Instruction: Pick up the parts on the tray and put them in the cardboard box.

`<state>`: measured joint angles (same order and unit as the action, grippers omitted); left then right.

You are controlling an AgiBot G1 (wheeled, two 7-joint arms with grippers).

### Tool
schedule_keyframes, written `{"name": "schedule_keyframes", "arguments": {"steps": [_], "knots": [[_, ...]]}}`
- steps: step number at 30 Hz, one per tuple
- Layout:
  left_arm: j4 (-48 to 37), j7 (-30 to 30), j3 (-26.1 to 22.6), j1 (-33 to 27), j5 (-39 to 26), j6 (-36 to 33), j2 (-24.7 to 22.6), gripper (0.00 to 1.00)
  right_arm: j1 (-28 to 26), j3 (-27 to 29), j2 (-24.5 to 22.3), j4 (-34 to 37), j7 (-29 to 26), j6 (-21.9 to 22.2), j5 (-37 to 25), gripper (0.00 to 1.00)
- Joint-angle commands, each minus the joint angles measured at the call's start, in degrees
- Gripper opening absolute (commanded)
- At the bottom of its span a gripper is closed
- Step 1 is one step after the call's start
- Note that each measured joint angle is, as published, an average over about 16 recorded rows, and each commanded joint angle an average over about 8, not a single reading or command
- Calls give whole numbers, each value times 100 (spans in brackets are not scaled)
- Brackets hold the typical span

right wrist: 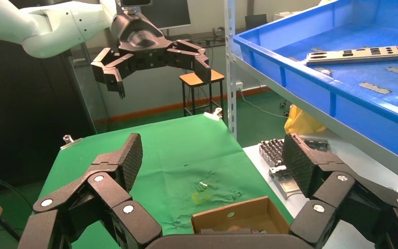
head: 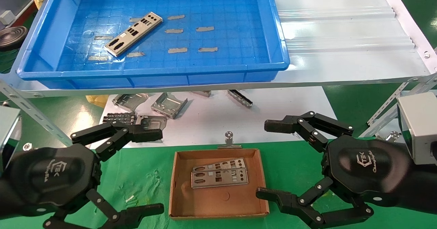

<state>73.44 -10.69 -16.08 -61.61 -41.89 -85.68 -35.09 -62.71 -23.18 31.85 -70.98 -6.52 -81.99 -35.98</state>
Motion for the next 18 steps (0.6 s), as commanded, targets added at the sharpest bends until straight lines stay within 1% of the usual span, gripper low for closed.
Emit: {"name": "schedule_keyframes", "arguments": {"steps": [1, 18], "knots": [[0, 0, 0, 0, 0, 0, 0, 100, 0, 0, 0, 0, 0, 0, 0, 100], [0, 0, 0, 0, 0, 0, 0, 100, 0, 0, 0, 0, 0, 0, 0, 100]]}}
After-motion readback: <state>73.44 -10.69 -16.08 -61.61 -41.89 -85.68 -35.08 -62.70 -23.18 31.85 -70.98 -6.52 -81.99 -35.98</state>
